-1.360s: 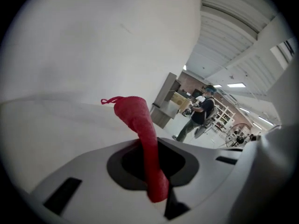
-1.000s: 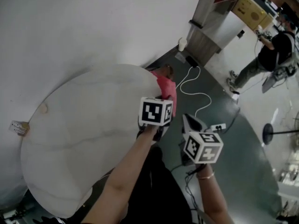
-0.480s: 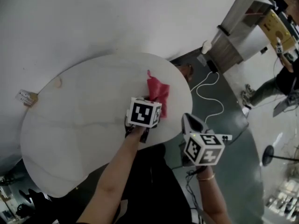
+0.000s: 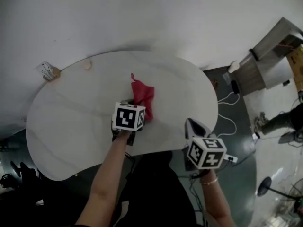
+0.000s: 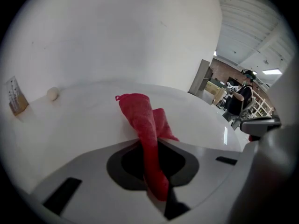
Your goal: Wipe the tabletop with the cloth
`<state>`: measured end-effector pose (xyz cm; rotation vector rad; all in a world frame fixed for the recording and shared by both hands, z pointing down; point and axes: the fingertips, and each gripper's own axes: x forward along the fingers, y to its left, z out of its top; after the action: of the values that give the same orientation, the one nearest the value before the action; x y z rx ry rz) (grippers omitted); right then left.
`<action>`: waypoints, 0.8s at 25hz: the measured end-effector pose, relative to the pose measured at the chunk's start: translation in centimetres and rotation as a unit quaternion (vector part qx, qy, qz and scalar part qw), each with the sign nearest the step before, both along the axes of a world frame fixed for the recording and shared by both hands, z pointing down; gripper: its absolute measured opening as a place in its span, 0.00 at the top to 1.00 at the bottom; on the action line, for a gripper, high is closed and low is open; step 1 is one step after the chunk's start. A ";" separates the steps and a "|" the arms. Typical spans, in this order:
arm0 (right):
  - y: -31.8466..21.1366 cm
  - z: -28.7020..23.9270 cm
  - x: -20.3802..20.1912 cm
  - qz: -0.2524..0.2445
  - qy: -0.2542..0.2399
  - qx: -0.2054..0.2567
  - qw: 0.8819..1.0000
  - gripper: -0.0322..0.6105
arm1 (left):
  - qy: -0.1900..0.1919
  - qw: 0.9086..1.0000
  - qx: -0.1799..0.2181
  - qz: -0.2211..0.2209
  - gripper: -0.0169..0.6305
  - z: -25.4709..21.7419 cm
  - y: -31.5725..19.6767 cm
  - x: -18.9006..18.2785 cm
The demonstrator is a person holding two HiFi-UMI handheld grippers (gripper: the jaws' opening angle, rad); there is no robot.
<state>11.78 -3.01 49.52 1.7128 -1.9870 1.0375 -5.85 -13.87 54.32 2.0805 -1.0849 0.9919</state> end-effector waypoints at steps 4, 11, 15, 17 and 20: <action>-1.0 -0.3 -2.3 -0.024 0.003 0.002 1.000 0.95 | 0.002 0.999 -0.006 -0.037 0.90 0.1 0.2 -4.0; -2.4 -1.6 -5.0 -0.047 0.010 0.017 0.999 0.95 | 0.021 0.996 0.028 -0.078 0.90 -1.2 0.8 -7.9; -2.9 -2.9 -5.9 -0.054 0.010 0.031 0.998 0.95 | 0.042 0.993 0.062 -0.094 0.90 -3.0 1.1 -9.2; -3.0 -3.7 -6.2 -0.056 0.010 0.040 0.998 0.95 | 0.050 0.991 0.082 -0.097 0.90 -4.3 1.2 -9.5; -3.1 -4.7 -6.4 -0.055 0.011 0.051 0.997 0.95 | 0.063 0.987 0.114 -0.096 0.90 -6.3 1.2 -9.4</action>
<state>5.37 -6.16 44.81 1.6370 -2.1276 0.8901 -15.28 -12.67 48.04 2.1341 -1.3558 0.6591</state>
